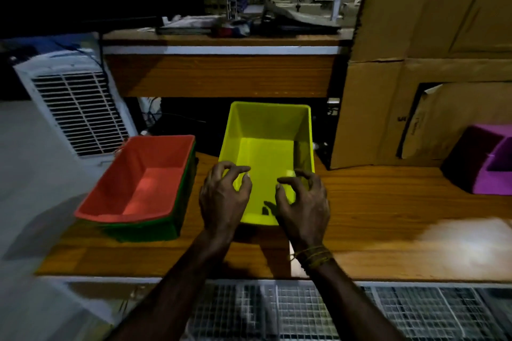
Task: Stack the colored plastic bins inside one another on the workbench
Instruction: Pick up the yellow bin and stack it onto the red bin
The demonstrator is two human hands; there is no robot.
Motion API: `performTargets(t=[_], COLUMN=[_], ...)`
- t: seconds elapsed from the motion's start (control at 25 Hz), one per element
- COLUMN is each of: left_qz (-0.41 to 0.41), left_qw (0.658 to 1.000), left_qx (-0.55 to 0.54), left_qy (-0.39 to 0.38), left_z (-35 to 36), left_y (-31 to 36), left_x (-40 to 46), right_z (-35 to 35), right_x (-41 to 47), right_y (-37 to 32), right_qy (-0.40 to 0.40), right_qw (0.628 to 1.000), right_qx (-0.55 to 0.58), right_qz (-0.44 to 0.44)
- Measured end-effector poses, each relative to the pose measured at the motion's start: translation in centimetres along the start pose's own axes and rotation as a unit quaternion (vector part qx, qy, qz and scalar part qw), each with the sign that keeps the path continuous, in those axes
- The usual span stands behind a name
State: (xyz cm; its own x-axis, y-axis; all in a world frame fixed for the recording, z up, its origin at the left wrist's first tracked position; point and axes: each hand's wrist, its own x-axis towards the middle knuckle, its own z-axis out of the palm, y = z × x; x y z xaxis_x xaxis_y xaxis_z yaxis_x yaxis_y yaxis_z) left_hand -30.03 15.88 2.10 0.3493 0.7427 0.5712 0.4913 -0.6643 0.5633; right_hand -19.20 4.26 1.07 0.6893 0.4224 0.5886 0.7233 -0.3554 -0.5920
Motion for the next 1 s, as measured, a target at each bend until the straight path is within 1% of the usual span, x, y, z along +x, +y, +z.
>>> performTargets(t=[0.16, 0.32, 0.44, 0.52, 0.76, 0.92, 1.0], left_qz=[0.017, 0.013, 0.006, 0.001, -0.039, -0.069, -0.083], left_qw=[0.998, 0.995, 0.99, 0.988, 0.986, 0.987, 0.989], left_qx=[-0.011, -0.034, -0.009, 0.01, 0.044, 0.058, 0.059], left_qy=[0.061, 0.097, 0.139, 0.153, 0.156, 0.13, 0.108], left_z=[-6.3, -11.3, -14.4, -16.1, -19.0, -19.2, -19.1], left_y=[-4.0, -7.7, -10.1, -11.6, -15.5, -18.4, -19.6], left_x=[2.8, 5.8, 6.8, 7.3, 8.1, 8.1, 8.3], right_z=[2.6, 5.0, 7.0, 8.3, 11.9, 14.0, 14.8], right_x=[0.0, 0.5, 0.5, 0.2, -0.4, -1.3, -1.4], right_y=[-7.6, -13.9, -17.5, -19.3, -22.9, -23.9, -24.5], right_qy=[0.022, 0.023, 0.018, 0.006, -0.049, -0.099, -0.109], right_qw=[0.999, 0.995, 0.991, 0.987, 0.983, 0.982, 0.982], right_qx=[0.03, 0.07, 0.101, 0.12, 0.146, 0.129, 0.123], right_qz=[-0.031, -0.066, -0.091, -0.103, -0.1, -0.096, -0.097])
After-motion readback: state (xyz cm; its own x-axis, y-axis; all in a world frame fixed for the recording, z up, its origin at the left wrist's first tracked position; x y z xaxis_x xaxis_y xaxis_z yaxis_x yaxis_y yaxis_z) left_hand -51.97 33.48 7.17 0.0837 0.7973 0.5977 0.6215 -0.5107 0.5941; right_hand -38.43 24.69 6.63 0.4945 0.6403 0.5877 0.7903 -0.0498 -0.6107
